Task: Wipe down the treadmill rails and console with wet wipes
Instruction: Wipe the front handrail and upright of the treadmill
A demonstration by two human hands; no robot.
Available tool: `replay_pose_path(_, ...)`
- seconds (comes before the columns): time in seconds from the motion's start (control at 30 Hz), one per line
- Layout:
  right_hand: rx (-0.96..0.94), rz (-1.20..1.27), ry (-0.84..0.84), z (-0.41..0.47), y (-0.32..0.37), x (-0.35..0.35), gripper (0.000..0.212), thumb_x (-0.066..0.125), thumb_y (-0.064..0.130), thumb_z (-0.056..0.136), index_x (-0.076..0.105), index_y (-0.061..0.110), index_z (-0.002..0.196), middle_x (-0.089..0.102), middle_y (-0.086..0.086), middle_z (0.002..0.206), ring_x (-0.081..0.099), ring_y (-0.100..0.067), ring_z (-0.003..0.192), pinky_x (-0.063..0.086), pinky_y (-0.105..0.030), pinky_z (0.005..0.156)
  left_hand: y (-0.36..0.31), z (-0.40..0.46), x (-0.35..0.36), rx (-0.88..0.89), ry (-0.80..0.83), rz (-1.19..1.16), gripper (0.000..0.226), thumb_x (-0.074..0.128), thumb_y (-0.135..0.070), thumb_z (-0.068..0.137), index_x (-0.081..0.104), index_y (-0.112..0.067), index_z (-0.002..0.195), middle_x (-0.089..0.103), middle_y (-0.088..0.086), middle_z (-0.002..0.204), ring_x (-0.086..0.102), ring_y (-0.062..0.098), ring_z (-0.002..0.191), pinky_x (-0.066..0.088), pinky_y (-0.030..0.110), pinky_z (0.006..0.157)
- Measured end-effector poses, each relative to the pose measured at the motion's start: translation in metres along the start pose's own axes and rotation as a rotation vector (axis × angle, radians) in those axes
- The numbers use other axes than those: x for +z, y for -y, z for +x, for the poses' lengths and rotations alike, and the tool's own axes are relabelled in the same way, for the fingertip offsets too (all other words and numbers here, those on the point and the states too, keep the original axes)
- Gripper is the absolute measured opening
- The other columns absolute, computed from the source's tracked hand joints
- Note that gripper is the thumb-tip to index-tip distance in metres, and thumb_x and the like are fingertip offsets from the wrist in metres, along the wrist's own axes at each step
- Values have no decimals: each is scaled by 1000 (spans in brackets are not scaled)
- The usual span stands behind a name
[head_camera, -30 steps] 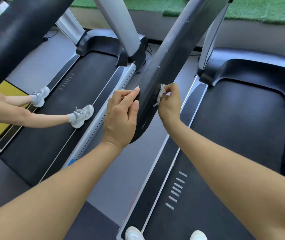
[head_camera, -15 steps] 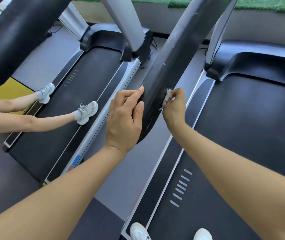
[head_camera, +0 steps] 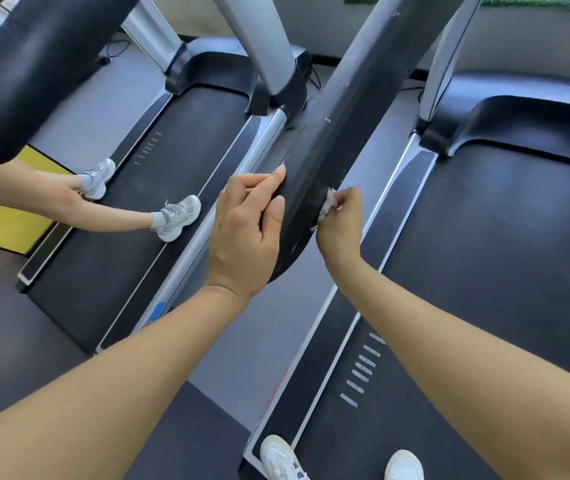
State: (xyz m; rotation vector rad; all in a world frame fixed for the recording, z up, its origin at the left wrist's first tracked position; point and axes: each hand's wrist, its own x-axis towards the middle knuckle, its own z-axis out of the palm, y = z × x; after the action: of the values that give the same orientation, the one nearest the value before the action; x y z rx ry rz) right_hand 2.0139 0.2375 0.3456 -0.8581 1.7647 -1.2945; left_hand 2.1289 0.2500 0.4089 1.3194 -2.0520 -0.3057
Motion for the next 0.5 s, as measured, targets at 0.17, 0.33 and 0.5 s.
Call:
replay_pose_path(0.17,-71,55,66,-45,4,9,24,34,21,92,33,8,72,38,-11,69,36,-17,58,37,-23,53,0,1,0,-3,-8,14,41,40,-24,95,56,-14,131,42,-11,110,51,21,102,34,14,94)
replay_pose_path(0.33,-35,222,77,-69,2,11,22,27,-6,91,33,7,75,42,-13,71,38,-16,59,39,-18,47,-2,0,-1,-19,-3,17,42,38,-27,95,56,-15,131,42,-12,110,51,21,102,33,10,92)
replay_pose_path(0.5,135,142,-61,-26,3,7,14,29,0,90,36,11,86,48,-5,83,42,-11,64,38,-19,56,-2,0,0,-25,3,13,37,43,-19,96,56,-13,130,41,-12,108,50,18,103,30,8,93)
